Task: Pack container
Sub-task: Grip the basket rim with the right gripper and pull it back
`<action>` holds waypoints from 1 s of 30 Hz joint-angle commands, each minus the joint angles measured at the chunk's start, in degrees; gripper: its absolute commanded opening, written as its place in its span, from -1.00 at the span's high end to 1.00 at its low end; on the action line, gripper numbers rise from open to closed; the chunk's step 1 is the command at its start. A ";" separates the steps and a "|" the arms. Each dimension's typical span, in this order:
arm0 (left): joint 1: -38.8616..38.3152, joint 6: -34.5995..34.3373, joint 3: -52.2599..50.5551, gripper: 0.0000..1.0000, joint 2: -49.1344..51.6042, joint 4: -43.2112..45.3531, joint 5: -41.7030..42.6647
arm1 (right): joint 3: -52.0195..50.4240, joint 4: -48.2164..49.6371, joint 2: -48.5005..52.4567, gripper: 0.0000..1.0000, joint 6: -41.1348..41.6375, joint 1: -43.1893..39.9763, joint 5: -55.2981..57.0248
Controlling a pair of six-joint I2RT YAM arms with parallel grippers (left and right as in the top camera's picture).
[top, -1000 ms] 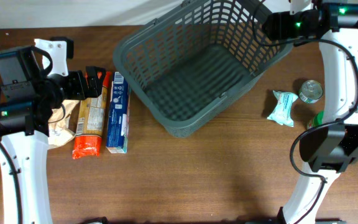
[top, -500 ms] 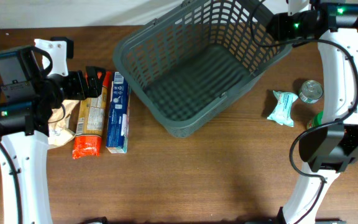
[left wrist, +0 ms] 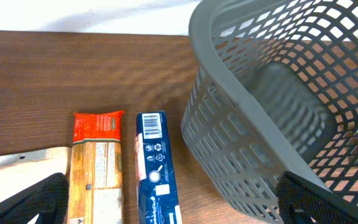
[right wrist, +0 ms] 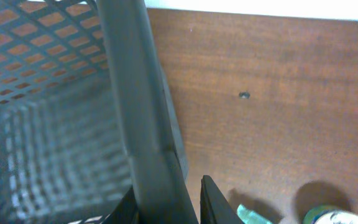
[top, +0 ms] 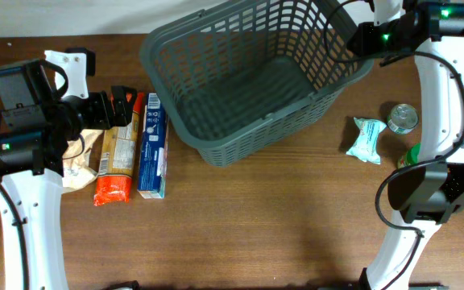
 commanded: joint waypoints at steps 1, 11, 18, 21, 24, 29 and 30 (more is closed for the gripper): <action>0.20 -0.76 1.20 -0.99 0.13 -0.04 -0.11 | -0.28 -2.82 0.46 0.71 2.38 0.33 5.46; 0.20 -0.76 1.20 -0.99 0.13 -0.04 -0.11 | -0.28 -9.77 0.46 0.80 8.66 0.31 8.26; 0.20 -0.76 1.20 -0.99 0.13 -0.04 -0.11 | -0.28 -12.37 0.46 0.83 13.75 0.33 8.94; 0.20 -0.76 1.20 -0.99 0.13 -0.04 -0.11 | -0.28 -13.38 0.46 0.87 16.24 0.33 8.92; 0.20 -0.76 1.20 -0.99 0.13 -0.04 -0.11 | -0.28 -14.51 0.46 0.88 18.29 0.33 9.84; 0.20 -0.76 1.20 -0.99 0.13 -0.04 -0.11 | -0.28 -16.48 0.46 0.88 20.04 0.33 11.74; 0.20 -0.76 1.20 -0.99 0.13 -0.04 -0.11 | -0.28 -16.94 0.46 0.88 20.48 0.33 11.89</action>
